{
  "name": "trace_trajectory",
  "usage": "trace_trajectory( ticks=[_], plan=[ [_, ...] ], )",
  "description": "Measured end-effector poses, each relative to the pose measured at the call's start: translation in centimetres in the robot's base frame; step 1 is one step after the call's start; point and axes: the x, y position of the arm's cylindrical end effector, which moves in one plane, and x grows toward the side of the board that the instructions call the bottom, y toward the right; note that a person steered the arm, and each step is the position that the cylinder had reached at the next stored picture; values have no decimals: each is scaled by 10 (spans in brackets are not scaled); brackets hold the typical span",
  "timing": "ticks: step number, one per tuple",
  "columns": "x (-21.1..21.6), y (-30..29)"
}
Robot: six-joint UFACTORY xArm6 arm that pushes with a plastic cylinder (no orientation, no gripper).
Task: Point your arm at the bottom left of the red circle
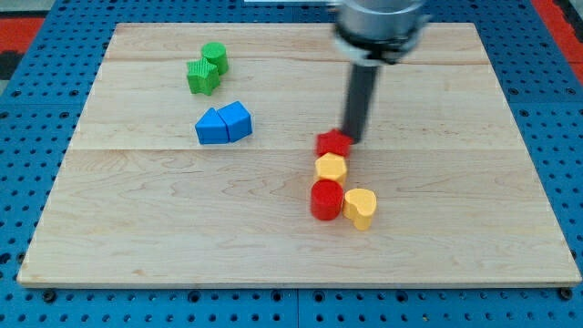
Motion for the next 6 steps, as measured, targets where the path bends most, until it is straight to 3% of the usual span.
trace_trajectory(
  ticks=[1,3,4,5,6],
  plan=[
    [0,-64],
    [32,-106],
    [110,-95],
    [155,-57],
    [137,-29]
  ],
)
